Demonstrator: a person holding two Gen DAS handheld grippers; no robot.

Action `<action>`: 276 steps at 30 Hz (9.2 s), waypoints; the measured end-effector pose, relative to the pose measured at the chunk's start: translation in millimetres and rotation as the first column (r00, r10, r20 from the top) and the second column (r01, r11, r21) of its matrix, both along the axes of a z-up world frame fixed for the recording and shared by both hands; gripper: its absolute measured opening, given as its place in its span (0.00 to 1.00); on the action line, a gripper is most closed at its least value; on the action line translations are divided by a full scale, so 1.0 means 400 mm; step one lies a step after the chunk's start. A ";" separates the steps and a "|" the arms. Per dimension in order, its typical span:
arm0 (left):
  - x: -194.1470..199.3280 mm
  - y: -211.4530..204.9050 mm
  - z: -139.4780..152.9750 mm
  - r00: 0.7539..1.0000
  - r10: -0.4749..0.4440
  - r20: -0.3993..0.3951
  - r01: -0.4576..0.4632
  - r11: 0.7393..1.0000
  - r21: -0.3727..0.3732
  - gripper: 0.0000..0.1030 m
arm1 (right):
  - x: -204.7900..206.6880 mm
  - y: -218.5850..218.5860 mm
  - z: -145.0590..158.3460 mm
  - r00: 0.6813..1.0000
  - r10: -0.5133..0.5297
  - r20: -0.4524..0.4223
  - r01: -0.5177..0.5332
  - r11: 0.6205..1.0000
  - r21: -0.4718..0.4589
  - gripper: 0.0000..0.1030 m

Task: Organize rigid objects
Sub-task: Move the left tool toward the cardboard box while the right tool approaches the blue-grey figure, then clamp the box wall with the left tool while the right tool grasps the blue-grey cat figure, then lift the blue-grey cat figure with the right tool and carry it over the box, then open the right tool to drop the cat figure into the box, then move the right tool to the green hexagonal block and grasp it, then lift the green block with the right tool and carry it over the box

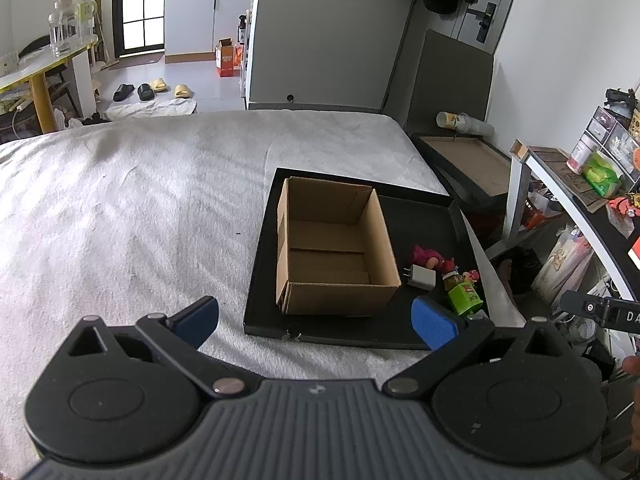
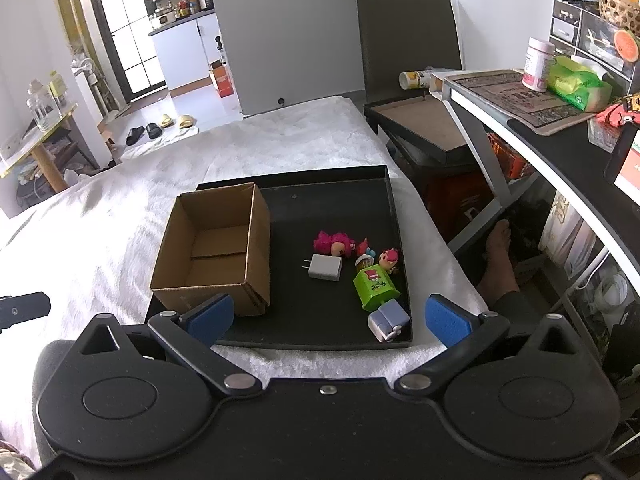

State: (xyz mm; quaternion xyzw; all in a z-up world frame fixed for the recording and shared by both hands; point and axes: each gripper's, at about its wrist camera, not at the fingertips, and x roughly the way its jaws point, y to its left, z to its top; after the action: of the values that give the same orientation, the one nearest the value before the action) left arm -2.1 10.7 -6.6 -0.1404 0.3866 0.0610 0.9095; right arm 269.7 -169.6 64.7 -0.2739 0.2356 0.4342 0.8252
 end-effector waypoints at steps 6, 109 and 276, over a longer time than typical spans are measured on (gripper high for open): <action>0.024 0.005 -0.024 1.000 0.031 -0.006 -0.031 0.999 -0.021 0.99 | 0.040 0.011 -0.015 0.999 -0.033 -0.014 0.033 0.999 -0.011 1.00; 0.365 0.136 -0.428 0.970 0.184 -0.162 -0.210 0.964 -0.161 0.13 | 0.424 0.280 -0.399 0.984 -0.144 -0.107 0.072 0.864 -0.498 0.50; 0.292 0.167 -0.457 0.922 0.387 0.014 -0.361 0.871 -0.335 0.16 | 0.635 0.451 -0.346 0.832 0.275 -0.482 -0.465 0.819 -0.336 0.46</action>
State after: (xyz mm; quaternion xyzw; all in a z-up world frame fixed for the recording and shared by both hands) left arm 114.7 77.4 -189.5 -0.3631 0.3195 0.1654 0.8595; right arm 523.8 10.7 -73.8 -0.3965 0.4367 0.5724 0.5695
